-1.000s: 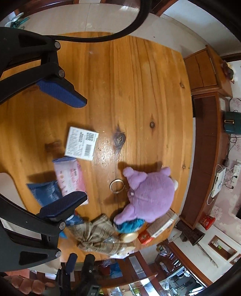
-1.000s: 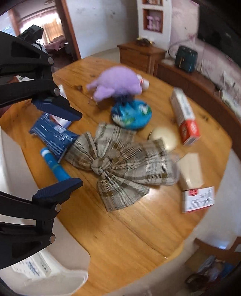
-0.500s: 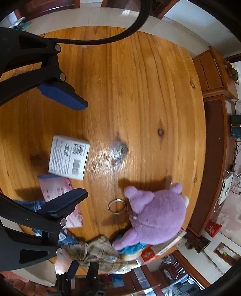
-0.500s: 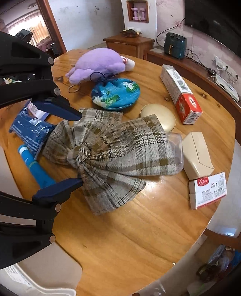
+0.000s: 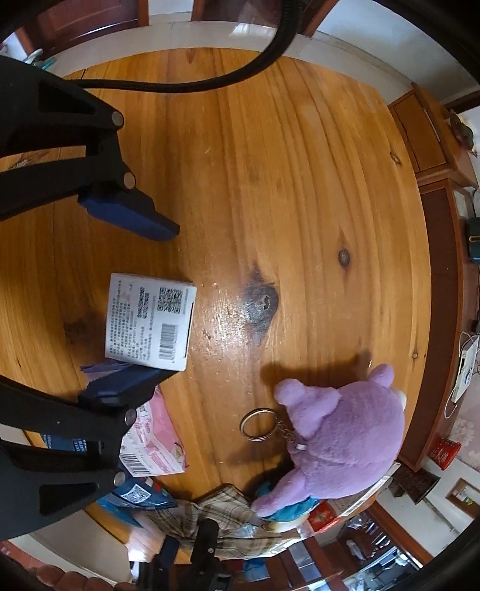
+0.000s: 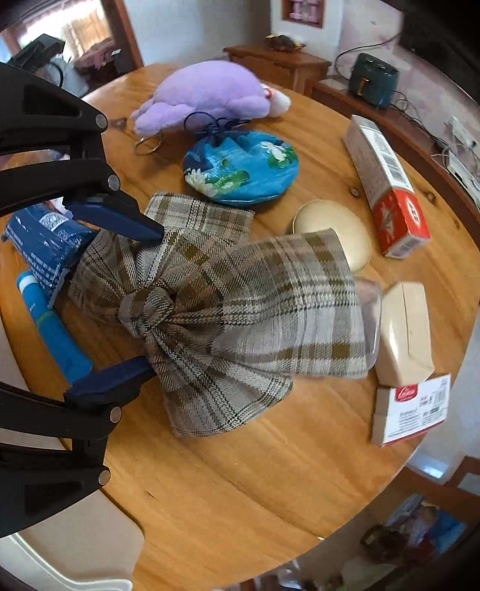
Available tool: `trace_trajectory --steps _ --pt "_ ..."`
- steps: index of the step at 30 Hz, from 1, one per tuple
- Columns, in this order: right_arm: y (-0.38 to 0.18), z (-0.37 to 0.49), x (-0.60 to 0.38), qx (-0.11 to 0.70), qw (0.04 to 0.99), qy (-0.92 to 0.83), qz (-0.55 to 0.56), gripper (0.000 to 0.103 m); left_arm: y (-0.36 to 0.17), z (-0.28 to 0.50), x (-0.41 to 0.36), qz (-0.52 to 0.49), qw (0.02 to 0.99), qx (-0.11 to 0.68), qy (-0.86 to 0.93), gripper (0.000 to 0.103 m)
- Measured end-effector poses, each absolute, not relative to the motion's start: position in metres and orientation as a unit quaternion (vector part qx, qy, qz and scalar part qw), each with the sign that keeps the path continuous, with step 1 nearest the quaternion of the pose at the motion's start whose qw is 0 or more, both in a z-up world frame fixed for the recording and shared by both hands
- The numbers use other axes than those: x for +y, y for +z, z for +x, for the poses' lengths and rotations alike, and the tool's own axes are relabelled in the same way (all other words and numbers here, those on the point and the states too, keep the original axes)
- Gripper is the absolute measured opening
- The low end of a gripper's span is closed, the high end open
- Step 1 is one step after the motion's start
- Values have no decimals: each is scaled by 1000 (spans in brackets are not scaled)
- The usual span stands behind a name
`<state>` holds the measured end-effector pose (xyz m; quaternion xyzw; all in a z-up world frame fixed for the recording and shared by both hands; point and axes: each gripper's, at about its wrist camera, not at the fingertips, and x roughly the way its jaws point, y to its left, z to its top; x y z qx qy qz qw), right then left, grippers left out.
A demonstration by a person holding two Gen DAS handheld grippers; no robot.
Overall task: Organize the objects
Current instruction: 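Grasp the white medicine box with the left tool while the right grasps the plaid bow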
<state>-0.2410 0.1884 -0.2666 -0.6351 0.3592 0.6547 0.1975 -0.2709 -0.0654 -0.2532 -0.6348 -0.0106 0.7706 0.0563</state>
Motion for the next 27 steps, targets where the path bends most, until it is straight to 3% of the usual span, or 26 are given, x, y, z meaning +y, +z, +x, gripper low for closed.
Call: trace_trajectory --steps 3,8,17,27 --pt "-265 -241 185 343 198 660 -639 42 -252 -264 -63 -635 58 2 770 45" --pt "-265 -235 183 345 171 669 -636 30 -251 -259 -66 -639 38 10 768 44" --pt "-221 -205 176 317 133 720 -603 28 -215 -241 -82 -609 19 -12 793 44" --pt "-155 -181 172 310 81 764 -561 28 -151 -200 -74 -601 64 -41 796 44"
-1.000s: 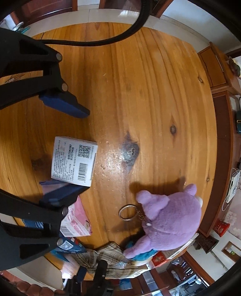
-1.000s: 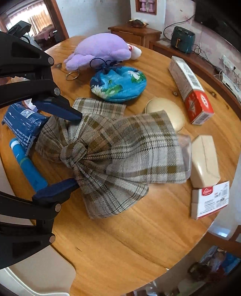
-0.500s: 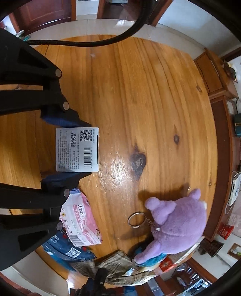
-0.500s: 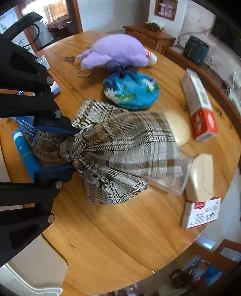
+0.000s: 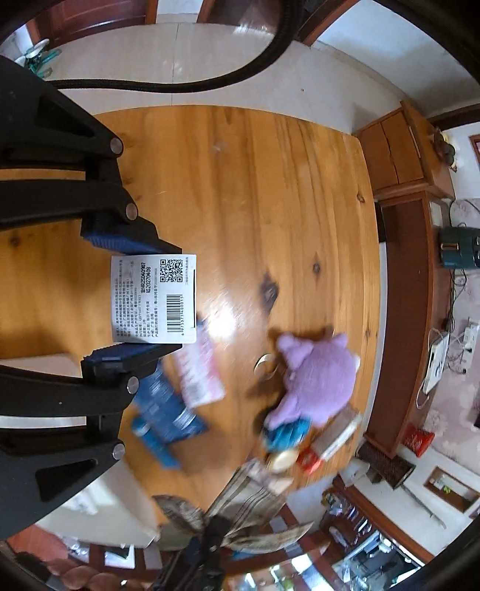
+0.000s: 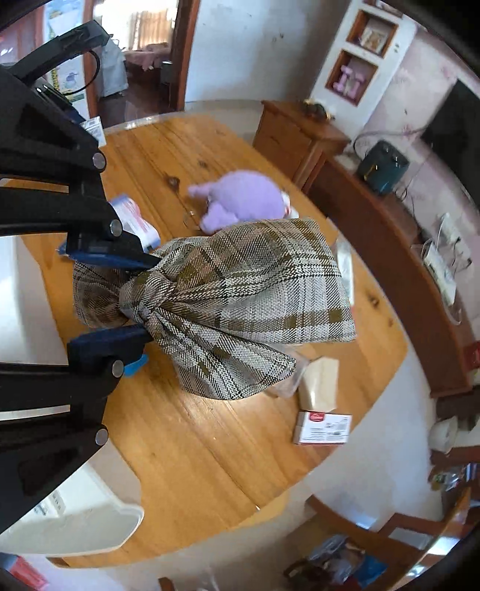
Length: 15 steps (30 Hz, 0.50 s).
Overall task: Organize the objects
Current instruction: 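Grasp the white medicine box with the left tool while the right grasps the plaid bow, then carry the medicine box and plaid bow over the tray and release both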
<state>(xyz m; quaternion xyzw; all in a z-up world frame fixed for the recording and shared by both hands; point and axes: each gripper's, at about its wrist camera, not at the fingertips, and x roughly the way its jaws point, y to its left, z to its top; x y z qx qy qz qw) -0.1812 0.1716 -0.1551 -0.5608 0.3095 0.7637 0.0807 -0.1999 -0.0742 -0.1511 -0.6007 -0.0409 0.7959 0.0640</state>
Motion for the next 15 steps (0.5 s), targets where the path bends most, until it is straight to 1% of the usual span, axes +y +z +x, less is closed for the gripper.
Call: trace_trajectory --steps 6,10,15 --pt "-126 -165 164 285 36 782 -553 28 -121 -159 -47 -601 91 -57 792 44" --pt "-108 -133 171 272 1 787 -554 28 -102 -121 -31 -601 94 -61 792 44" --pt "-83 -91 172 218 -47 801 -555 28 -87 -79 -10 -605 88 -79 787 44"
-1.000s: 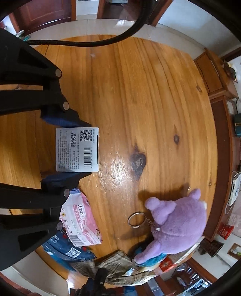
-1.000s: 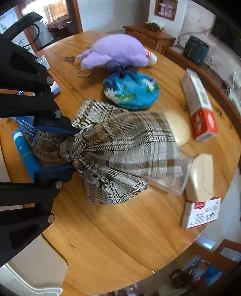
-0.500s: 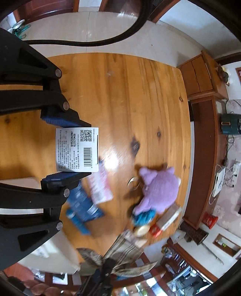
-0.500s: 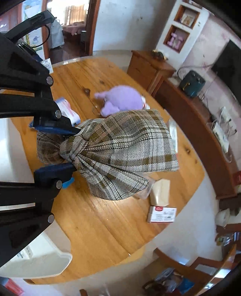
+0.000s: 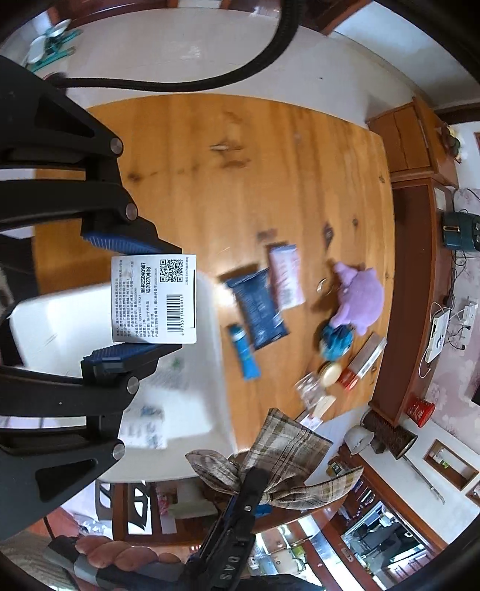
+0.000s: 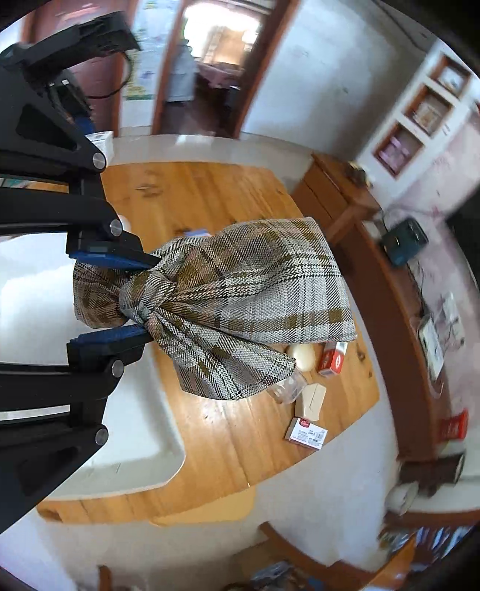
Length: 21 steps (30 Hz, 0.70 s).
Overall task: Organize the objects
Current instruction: 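Carry the medicine box and plaid bow over the tray and release both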
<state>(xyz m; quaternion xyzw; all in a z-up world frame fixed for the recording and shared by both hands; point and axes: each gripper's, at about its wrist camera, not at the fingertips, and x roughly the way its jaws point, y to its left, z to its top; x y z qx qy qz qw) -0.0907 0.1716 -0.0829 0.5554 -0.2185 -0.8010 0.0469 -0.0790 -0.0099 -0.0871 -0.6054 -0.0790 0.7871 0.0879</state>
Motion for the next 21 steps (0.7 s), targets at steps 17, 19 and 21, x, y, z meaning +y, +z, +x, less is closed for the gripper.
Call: trace_trajectory --steps 17,19,21 --pt "-99 27 188 -96 142 -773 611 29 -94 -8 78 -603 36 -129 787 45" --pt "-104 31 189 -96 149 -766 618 29 -96 -4 87 -601 25 -117 790 45" --pt "-109 33 190 -99 156 -757 626 29 -98 0 92 -600 19 -110 792 45"
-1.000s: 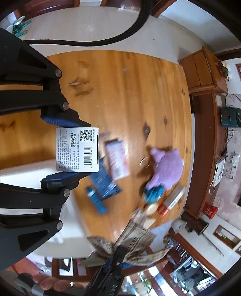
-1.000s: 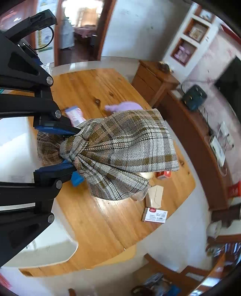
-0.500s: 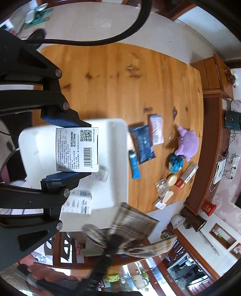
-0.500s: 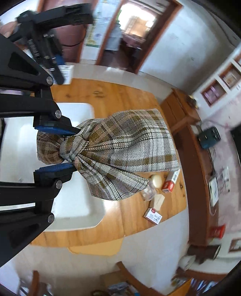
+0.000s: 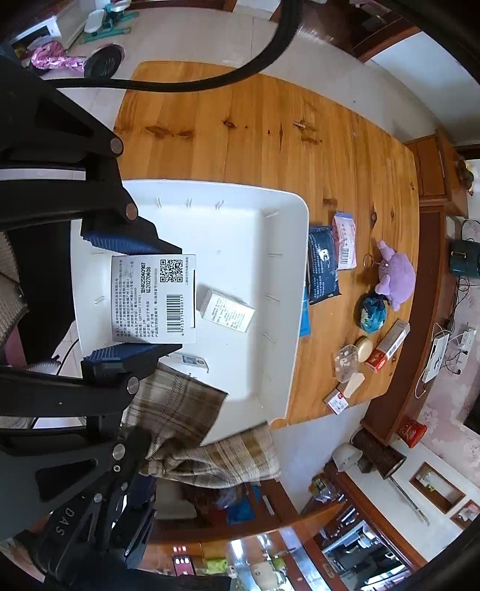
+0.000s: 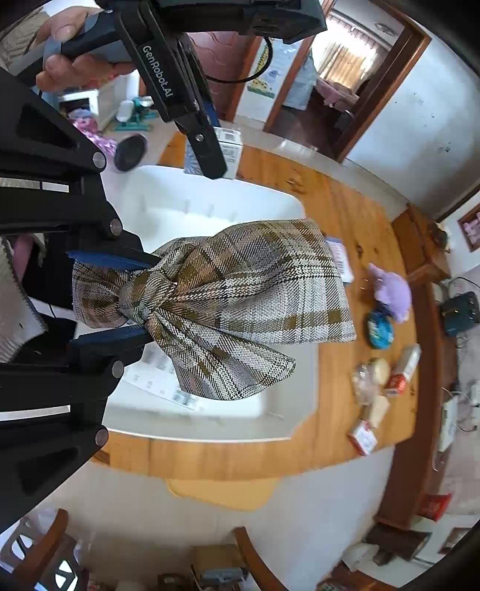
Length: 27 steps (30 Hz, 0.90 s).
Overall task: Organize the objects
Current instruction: 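Carry the medicine box and plaid bow over the tray and release both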
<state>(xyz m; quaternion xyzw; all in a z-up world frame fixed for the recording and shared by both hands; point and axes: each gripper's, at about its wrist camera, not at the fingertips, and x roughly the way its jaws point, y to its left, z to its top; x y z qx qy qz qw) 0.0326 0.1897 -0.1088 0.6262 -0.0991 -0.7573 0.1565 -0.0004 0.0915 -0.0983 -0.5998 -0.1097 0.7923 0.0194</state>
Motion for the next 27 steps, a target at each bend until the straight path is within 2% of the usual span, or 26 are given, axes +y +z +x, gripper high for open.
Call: trace_trajectory --steps 10,15,17,19,20,21,23,27 --pt "-129 38 182 -74 156 -739 651 30 -113 1 102 -602 13 -99 792 45" --pt "-135 38 176 -64 160 -730 662 35 -120 -2 106 -608 18 -98 787 45" --pt "-139 37 174 -62 162 -722 670 39 -122 -2 107 -608 19 -98 787 45" --pt "-143 38 172 -62 166 -716 675 49 -123 -1 106 -608 20 -105 787 46" --pt "-143 38 172 -61 165 -716 676 58 -124 -1 105 -609 21 -108 786 51" --pt "-143 39 172 -61 165 -716 675 63 -126 -1 104 -611 21 -115 783 63" --pt "-142 39 172 -60 164 -718 674 63 -126 0 101 -611 19 -126 781 75" --pt "-139 42 171 -54 161 -722 670 63 -126 3 97 -612 24 -143 777 81"
